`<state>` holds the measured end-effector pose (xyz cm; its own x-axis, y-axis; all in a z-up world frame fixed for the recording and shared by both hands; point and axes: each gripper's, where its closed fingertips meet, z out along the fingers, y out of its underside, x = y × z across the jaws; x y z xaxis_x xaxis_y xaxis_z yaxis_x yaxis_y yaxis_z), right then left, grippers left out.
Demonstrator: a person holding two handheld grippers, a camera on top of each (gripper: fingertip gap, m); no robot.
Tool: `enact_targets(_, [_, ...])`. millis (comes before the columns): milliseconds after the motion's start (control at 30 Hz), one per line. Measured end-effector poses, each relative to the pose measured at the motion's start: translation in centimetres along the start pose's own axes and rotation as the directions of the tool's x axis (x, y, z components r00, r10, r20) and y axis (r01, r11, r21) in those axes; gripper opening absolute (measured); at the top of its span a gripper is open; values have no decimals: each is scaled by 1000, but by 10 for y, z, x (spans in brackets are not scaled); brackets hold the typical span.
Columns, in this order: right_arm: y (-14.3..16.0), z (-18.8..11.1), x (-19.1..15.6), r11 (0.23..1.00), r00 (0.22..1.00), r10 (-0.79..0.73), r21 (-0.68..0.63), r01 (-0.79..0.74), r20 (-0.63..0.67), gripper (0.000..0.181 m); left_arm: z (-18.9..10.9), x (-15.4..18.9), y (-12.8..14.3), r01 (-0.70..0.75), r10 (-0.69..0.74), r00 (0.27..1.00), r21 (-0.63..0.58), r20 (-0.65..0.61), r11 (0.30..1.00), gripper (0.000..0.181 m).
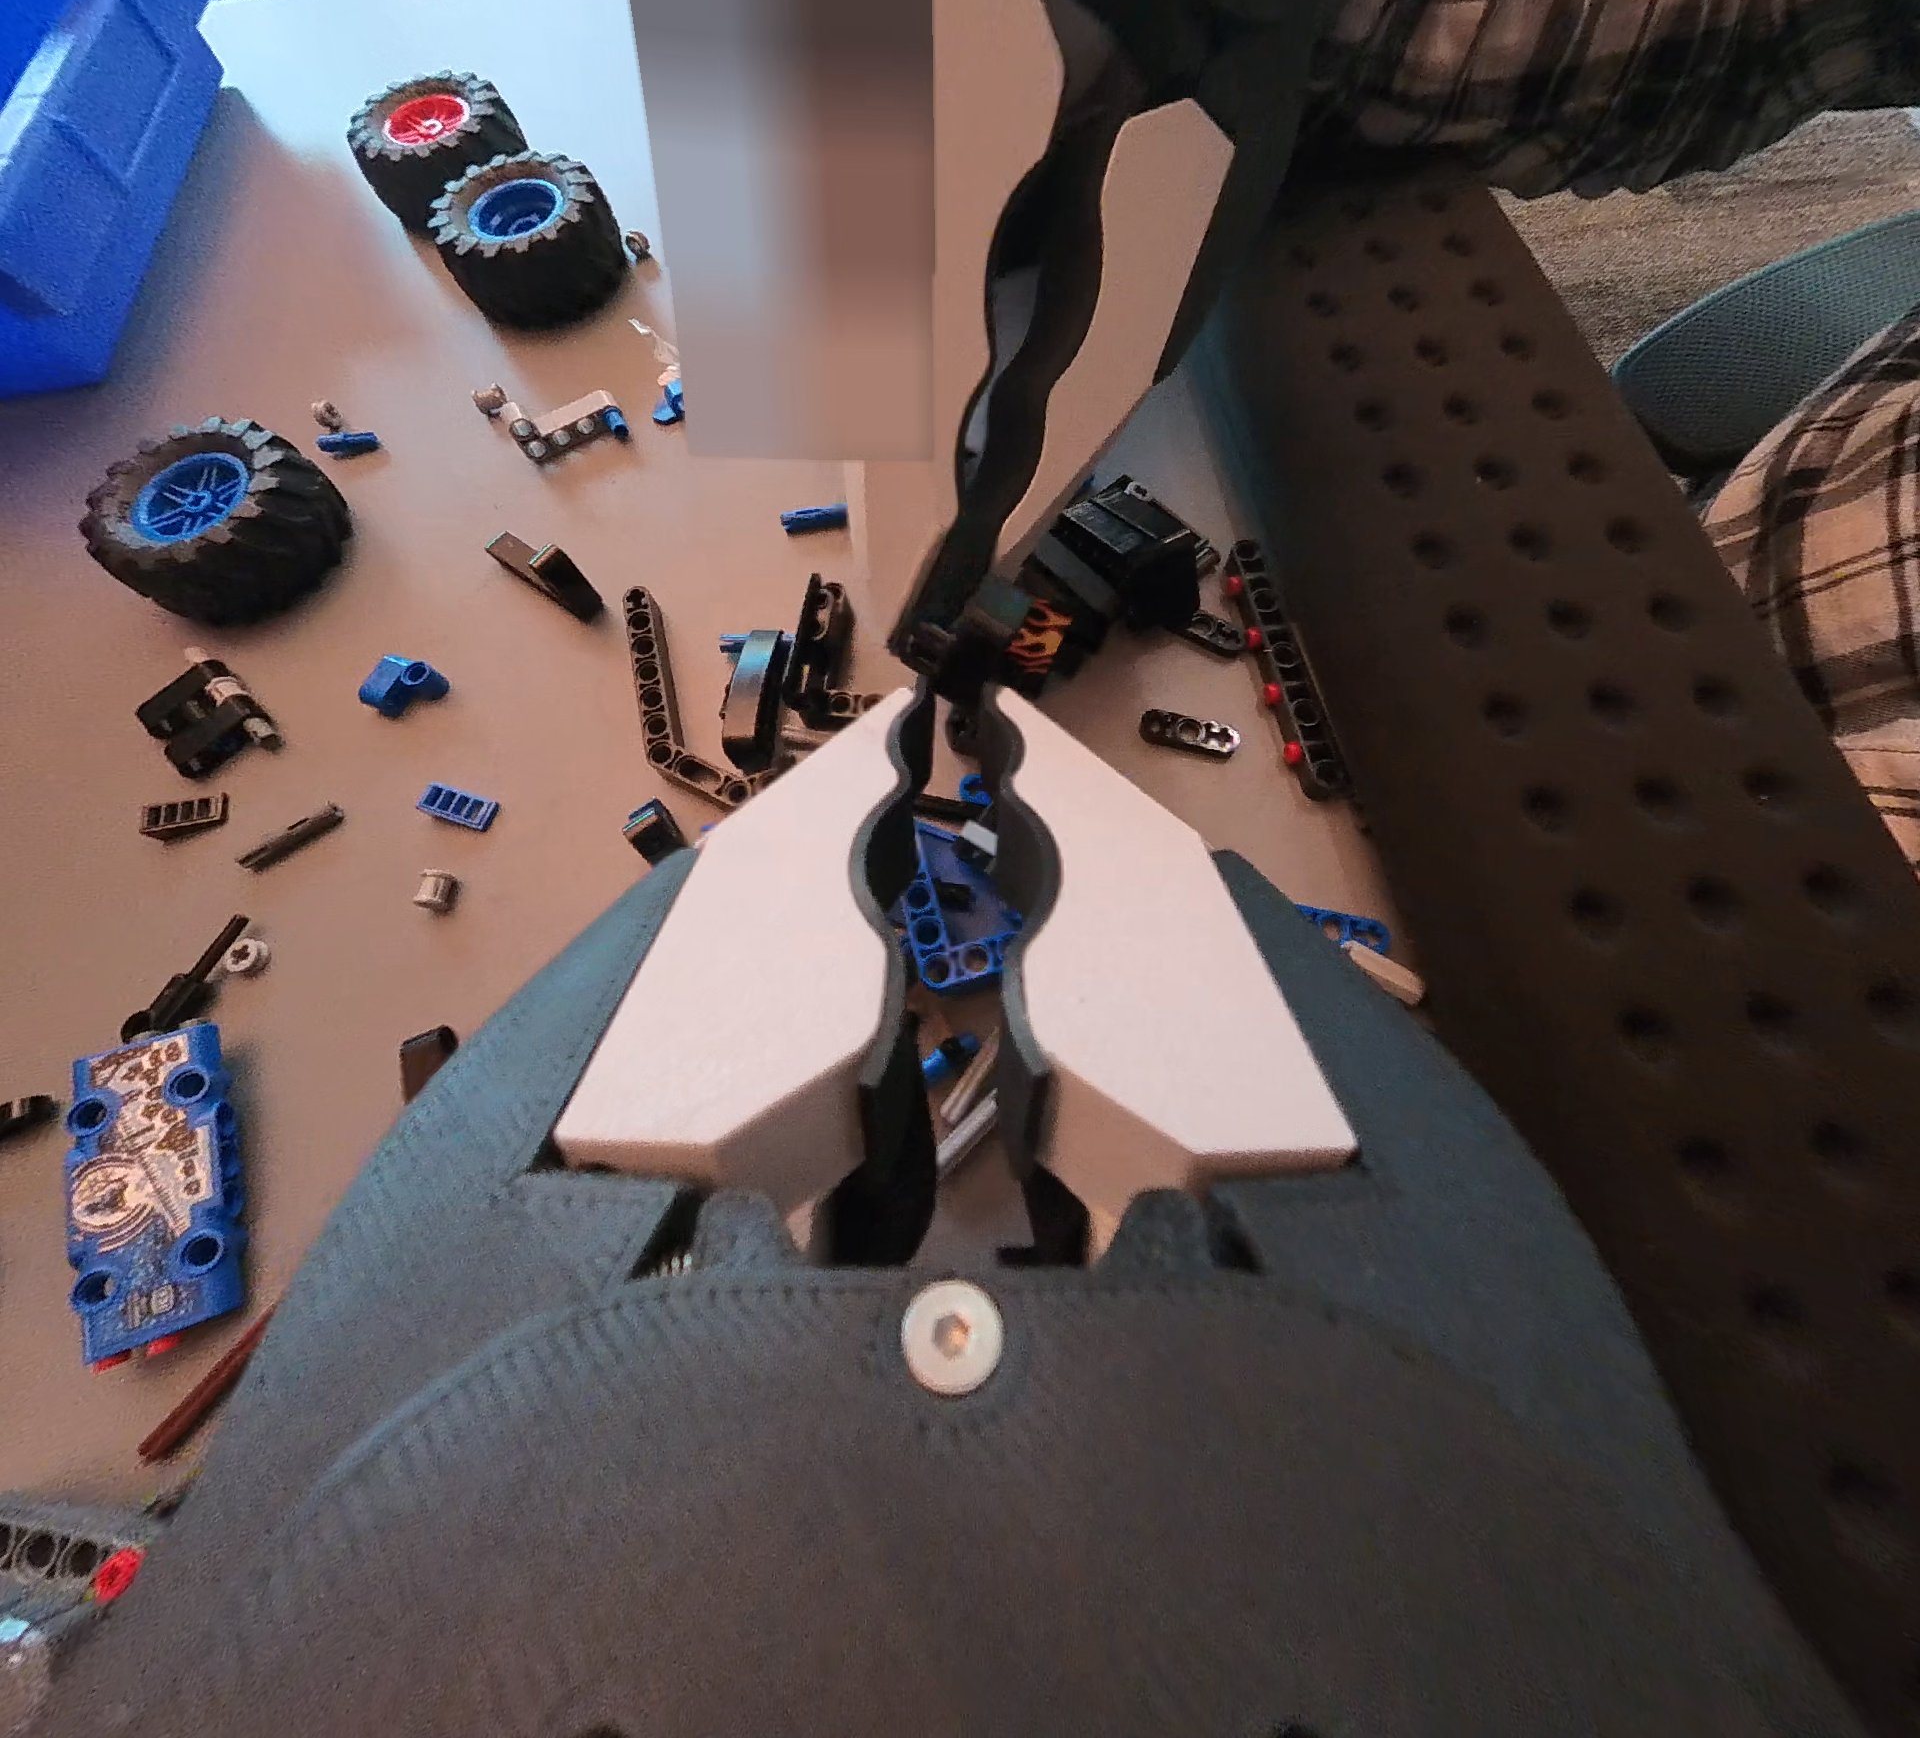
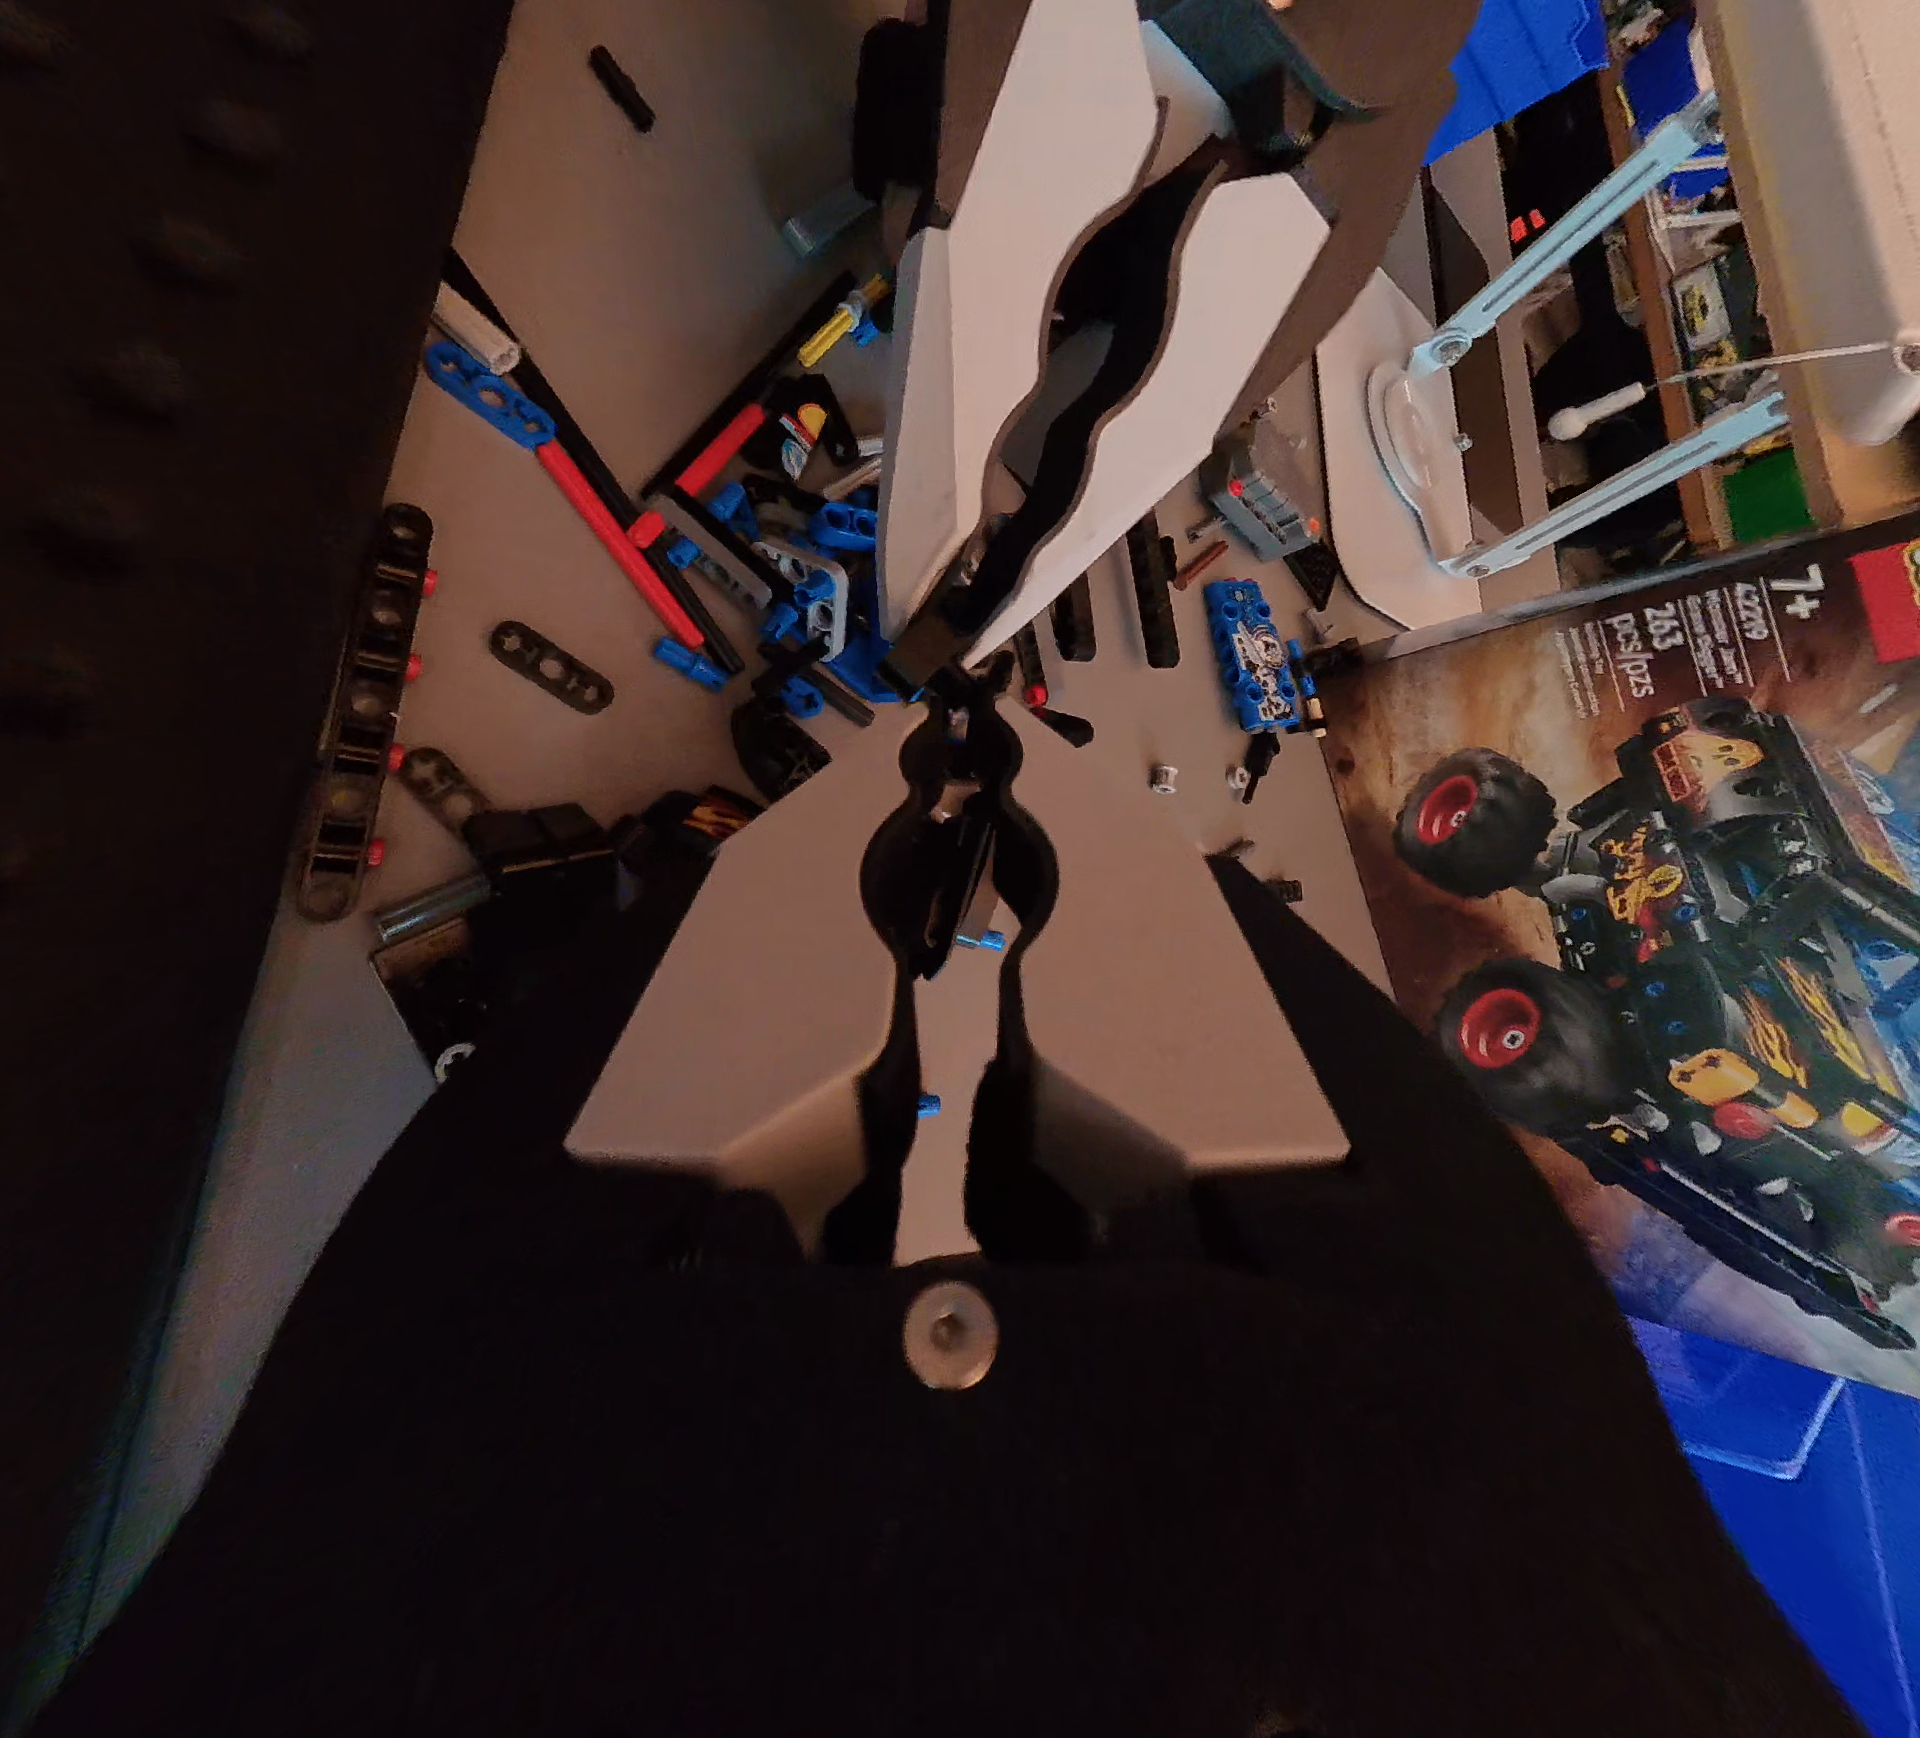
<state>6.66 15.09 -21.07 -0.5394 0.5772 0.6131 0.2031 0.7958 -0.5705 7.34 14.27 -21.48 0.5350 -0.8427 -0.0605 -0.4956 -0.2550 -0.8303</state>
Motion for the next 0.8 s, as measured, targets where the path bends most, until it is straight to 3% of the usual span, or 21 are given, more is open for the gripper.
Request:
enact_targets(300, [-2,-2,7,999,998,37,8,-36,-42,1,-2,-3,-4,11,-12,1000,22,16,1000,6])
enact_targets(600, [-7,3,-5,966,963,-249,-97,239,-107,2,-4,1,4,105,-105,992,-15,-64,994,3])
enact_targets(767, [0,8,0,982,981,-161,-116,148,-112,2,-3,-9,7,94,-94,996,-23,9,995,4])
enact_targets(800, [1,7,4,988,986,-117,-111,103,-122,2,-4,-11,4,73,-73,997,-18,33,997,14])
